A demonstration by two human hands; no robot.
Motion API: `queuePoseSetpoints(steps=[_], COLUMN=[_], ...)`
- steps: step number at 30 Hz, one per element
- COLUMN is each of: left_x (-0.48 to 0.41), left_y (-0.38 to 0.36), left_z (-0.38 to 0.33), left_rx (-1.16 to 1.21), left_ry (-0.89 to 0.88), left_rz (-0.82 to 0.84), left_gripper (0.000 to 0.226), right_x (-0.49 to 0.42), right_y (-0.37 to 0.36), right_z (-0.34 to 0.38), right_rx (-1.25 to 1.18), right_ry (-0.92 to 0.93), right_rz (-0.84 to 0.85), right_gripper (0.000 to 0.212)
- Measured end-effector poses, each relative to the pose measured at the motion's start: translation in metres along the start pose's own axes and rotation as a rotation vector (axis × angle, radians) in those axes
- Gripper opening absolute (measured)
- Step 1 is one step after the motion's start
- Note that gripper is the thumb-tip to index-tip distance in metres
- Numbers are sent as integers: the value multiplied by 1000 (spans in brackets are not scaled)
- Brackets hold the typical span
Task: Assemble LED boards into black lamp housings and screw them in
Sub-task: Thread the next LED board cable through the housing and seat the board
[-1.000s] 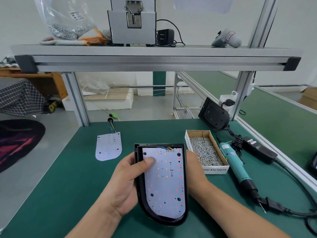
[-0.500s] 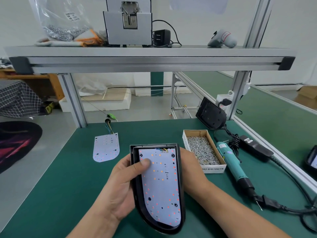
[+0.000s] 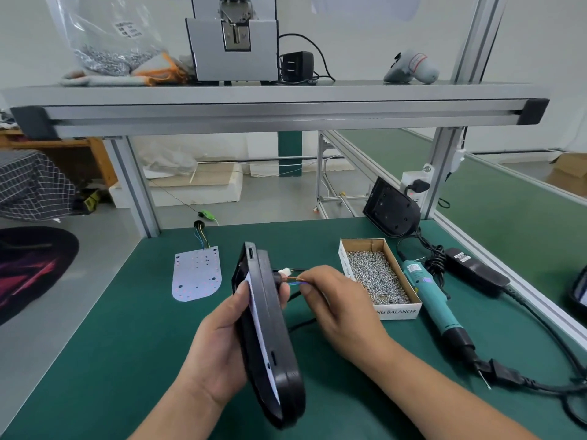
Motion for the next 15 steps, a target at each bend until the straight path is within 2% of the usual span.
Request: queuePoseSetpoints(steps=[4,6,9,13,15], left_x=[-1,0,4,5,4], left_y=[-1,-4,-8,-6,-5], left_z=[2,3,3,3,2], left_rx=[113,96,53,19,-12], left_ry=[17,20,34,-1,-29], left_rz=[44,66,106,104,107], left_gripper=[33,29,34,44,37], right_x=[0,0,0,-1,-2], right_y=[2,4,4,5,4], right_z=[1,3,9,6,6], right_rx=[-26,-113,-206,-194,-184], right_ry=[60,81,92,78,71], right_rz=[-26,0,-4,-59,-56], right_gripper=[14,17,10,9,10])
Point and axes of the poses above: each hand's wrist, its own x-axis away from the middle knuckle, its own y-axis out of the back of the hand, z = x × y, the point moved 4 cm from there along -x, towards the middle knuckle
